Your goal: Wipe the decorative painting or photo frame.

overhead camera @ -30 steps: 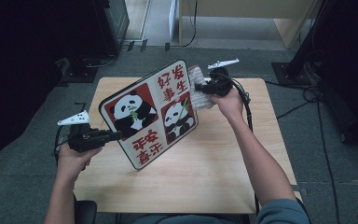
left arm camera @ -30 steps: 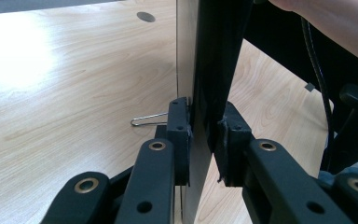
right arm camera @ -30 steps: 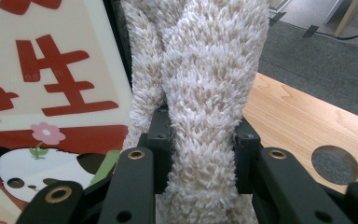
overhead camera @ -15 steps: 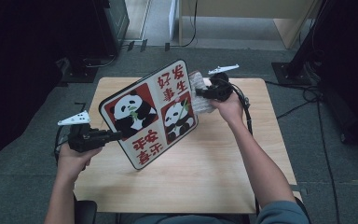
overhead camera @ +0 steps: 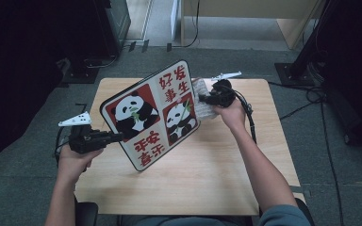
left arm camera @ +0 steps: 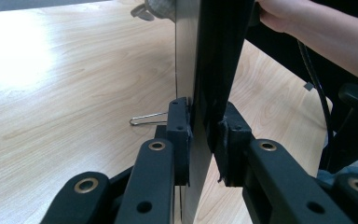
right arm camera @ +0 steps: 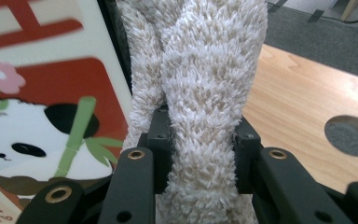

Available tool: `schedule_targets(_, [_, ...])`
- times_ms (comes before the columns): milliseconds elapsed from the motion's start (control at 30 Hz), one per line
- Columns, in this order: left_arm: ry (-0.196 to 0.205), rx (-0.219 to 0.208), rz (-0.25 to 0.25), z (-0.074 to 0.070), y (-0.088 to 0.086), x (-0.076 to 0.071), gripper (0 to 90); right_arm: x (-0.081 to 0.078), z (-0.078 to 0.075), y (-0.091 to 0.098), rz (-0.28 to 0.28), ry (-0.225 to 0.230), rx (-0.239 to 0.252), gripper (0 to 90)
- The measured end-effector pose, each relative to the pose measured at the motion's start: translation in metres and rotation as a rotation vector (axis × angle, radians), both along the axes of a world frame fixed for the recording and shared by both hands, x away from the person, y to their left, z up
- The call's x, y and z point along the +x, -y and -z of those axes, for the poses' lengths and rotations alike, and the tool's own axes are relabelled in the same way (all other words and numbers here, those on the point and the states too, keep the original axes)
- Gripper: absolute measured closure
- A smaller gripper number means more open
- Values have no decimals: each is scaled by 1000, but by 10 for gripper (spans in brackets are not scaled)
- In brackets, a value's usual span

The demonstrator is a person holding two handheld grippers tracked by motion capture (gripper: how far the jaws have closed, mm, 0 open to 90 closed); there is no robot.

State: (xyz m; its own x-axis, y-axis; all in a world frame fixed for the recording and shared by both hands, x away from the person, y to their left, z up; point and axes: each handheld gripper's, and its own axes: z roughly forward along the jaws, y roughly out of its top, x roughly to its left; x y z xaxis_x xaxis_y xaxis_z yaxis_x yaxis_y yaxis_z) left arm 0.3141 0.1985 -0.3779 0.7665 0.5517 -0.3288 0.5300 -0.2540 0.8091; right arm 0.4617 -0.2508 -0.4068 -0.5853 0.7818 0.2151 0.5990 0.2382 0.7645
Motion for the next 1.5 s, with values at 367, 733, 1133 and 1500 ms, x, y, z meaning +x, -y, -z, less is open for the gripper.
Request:
schedule_targets(367, [-2,4,1,1,1,0,780,-6,22,3,14,-32,2,687])
schedule_targets(733, [7,6,0,1,2,0,783,-12,42,6,28,-42,2,687])
schedule_targets(1133, [9,8,-11,0,0,-1,757,-16,54,14,45,-43,-9,686])
schedule_targets(1500, [1,18,-7,0,-1,-1,636,-20,38,28,63,-9,-9,685])
